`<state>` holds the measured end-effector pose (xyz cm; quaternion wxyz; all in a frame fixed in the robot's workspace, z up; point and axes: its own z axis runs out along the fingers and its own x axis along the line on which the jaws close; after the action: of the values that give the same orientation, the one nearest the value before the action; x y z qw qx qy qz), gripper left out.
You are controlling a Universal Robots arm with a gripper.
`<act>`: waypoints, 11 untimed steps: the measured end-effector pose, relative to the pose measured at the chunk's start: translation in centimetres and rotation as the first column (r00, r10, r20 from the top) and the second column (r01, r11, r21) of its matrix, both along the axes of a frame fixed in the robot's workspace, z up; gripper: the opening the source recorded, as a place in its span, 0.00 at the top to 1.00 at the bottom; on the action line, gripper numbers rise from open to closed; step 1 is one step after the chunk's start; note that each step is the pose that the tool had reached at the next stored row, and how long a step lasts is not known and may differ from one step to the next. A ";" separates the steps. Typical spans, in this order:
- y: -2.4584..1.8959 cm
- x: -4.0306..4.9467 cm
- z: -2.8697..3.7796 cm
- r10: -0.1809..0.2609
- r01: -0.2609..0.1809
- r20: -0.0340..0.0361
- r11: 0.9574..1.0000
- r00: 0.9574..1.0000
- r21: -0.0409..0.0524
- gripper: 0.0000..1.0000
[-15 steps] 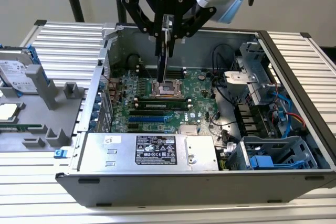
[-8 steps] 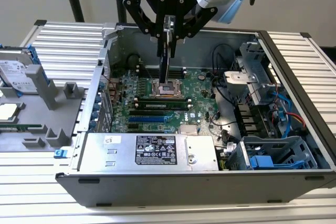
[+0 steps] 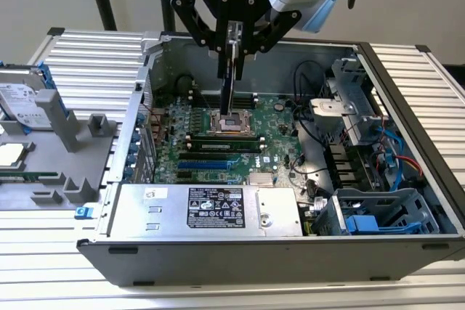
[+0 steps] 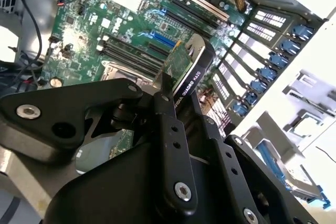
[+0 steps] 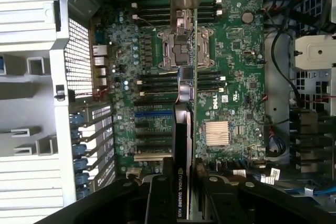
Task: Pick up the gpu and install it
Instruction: 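Insert the gpu into the slot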
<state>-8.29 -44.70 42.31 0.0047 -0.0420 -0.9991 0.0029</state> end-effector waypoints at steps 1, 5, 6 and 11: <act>0.00 0.01 0.00 -0.005 0.005 0.000 1.000 1.000 0.000 1.00; 0.00 0.02 0.00 -0.012 0.012 0.000 1.000 1.000 0.000 1.00; 0.00 0.02 0.00 -0.012 0.012 0.000 1.000 1.000 0.000 1.00; 0.00 0.04 0.00 -0.012 0.012 0.000 1.000 1.000 0.000 1.00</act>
<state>-8.25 -44.70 42.31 0.0047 -0.0482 -0.9988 0.0029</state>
